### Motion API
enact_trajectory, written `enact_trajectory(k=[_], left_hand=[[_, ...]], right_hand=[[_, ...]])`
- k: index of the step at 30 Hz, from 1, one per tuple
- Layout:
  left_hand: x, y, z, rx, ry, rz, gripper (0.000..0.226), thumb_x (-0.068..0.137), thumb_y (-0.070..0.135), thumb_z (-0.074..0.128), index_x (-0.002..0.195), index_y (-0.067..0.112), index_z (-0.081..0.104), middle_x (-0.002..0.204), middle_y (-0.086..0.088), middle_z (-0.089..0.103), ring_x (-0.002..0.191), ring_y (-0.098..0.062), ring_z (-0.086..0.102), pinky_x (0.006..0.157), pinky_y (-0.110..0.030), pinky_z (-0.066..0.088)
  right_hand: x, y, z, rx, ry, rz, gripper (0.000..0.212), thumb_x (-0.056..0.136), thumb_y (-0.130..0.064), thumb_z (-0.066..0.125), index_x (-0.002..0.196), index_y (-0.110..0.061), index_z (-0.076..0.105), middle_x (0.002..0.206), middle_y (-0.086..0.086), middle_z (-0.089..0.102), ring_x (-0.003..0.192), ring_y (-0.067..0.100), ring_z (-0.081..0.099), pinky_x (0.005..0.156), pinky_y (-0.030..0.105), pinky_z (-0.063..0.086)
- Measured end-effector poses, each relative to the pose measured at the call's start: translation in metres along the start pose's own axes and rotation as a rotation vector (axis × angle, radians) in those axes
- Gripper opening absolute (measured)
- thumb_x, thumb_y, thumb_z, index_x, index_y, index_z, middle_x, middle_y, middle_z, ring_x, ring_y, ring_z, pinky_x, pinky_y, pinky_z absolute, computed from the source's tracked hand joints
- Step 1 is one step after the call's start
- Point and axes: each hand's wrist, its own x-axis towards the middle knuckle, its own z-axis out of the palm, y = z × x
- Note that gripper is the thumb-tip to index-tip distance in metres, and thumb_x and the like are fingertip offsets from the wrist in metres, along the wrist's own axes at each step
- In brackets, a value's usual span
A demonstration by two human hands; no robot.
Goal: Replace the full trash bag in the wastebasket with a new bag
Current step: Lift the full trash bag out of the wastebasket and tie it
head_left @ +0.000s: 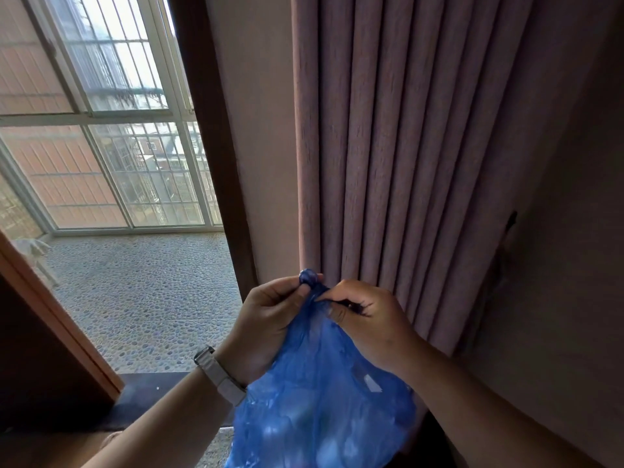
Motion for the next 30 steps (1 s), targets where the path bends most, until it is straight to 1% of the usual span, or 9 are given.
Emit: enact_trajectory(k=[6, 10, 13, 17, 20, 22, 24, 27, 30], left_hand=[[-0.003, -0.003, -0.001, -0.148, -0.053, -0.073, 0.035, 0.084, 0.016, 0.06, 0.096, -0.016, 0.055, 0.089, -0.02, 0.056, 0.076, -0.025, 0.057, 0.065, -0.027, 0.052], [-0.003, -0.005, -0.001, -0.276, -0.104, -0.131, 0.018, 0.08, 0.017, 0.065, 0.09, 0.001, 0.067, 0.086, -0.015, 0.067, 0.076, -0.022, 0.065, 0.067, -0.029, 0.055], [-0.003, -0.011, -0.006, -0.395, -0.164, -0.138, 0.027, 0.074, 0.022, 0.077, 0.089, 0.005, 0.063, 0.088, -0.012, 0.064, 0.081, -0.022, 0.062, 0.07, -0.031, 0.054], [-0.003, -0.014, -0.009, -0.479, -0.283, -0.08, 0.018, 0.075, 0.016, 0.071, 0.083, 0.005, 0.058, 0.092, -0.012, 0.061, 0.093, -0.027, 0.06, 0.083, -0.036, 0.052], [-0.002, -0.01, -0.011, -0.525, -0.339, -0.011, 0.012, 0.081, 0.01, 0.062, 0.081, 0.004, 0.053, 0.091, -0.016, 0.061, 0.097, -0.032, 0.061, 0.088, -0.042, 0.05], [-0.002, -0.009, -0.009, -0.5, -0.302, 0.031, 0.015, 0.079, 0.012, 0.065, 0.077, 0.005, 0.052, 0.08, -0.014, 0.057, 0.087, -0.031, 0.061, 0.085, -0.041, 0.051], [-0.002, -0.01, -0.01, -0.469, -0.263, 0.054, 0.023, 0.077, 0.016, 0.07, 0.075, 0.007, 0.049, 0.069, -0.008, 0.046, 0.069, -0.025, 0.052, 0.08, -0.04, 0.05], [0.0, -0.013, -0.017, -0.19, -0.173, 0.097, 0.029, 0.081, 0.027, 0.072, 0.073, 0.01, 0.05, 0.063, -0.002, 0.037, 0.058, -0.017, 0.036, 0.075, -0.041, 0.044], [0.001, -0.018, -0.032, 0.174, -0.082, 0.149, 0.017, 0.082, 0.03, 0.06, 0.067, 0.021, 0.057, 0.06, 0.005, 0.045, 0.055, -0.012, 0.043, 0.069, -0.033, 0.05]], right_hand=[[-0.002, -0.009, 0.002, 0.644, 0.04, 0.28, 0.01, 0.079, -0.016, 0.063, 0.077, -0.02, 0.073, 0.078, 0.001, 0.068, 0.078, 0.018, 0.062, 0.076, 0.033, 0.049], [-0.002, -0.013, 0.007, 0.967, 0.07, 0.348, 0.006, 0.073, -0.014, 0.07, 0.078, -0.01, 0.069, 0.083, 0.008, 0.066, 0.075, 0.02, 0.063, 0.069, 0.03, 0.051], [-0.003, -0.011, 0.011, 1.082, 0.093, 0.334, 0.017, 0.07, -0.019, 0.075, 0.079, -0.007, 0.066, 0.088, 0.008, 0.064, 0.081, 0.023, 0.062, 0.075, 0.033, 0.05], [-0.004, -0.015, 0.01, 1.121, 0.229, 0.376, 0.019, 0.081, -0.013, 0.052, 0.067, -0.013, 0.065, 0.08, 0.006, 0.063, 0.084, 0.024, 0.059, 0.082, 0.038, 0.045], [-0.006, -0.018, 0.01, 1.202, 0.255, 0.324, 0.012, 0.07, -0.022, 0.068, 0.068, -0.014, 0.059, 0.07, 0.006, 0.06, 0.078, 0.022, 0.063, 0.081, 0.037, 0.051], [-0.007, -0.015, 0.006, 1.213, 0.301, 0.314, 0.027, 0.059, -0.024, 0.076, 0.068, -0.015, 0.053, 0.059, 0.003, 0.05, 0.063, 0.02, 0.056, 0.078, 0.034, 0.054], [-0.006, -0.011, 0.0, 1.214, 0.345, 0.345, 0.023, 0.06, -0.02, 0.071, 0.066, -0.016, 0.048, 0.051, 0.0, 0.035, 0.05, 0.016, 0.041, 0.07, 0.032, 0.055], [-0.005, -0.002, -0.008, 1.003, 0.382, 0.402, 0.02, 0.077, -0.004, 0.046, 0.062, -0.016, 0.045, 0.046, -0.001, 0.026, 0.044, 0.015, 0.025, 0.053, 0.029, 0.047], [-0.01, 0.014, -0.014, 0.639, 0.337, 0.346, 0.022, 0.074, -0.003, 0.036, 0.059, -0.017, 0.044, 0.047, 0.001, 0.027, 0.046, 0.017, 0.023, 0.048, 0.03, 0.039]])
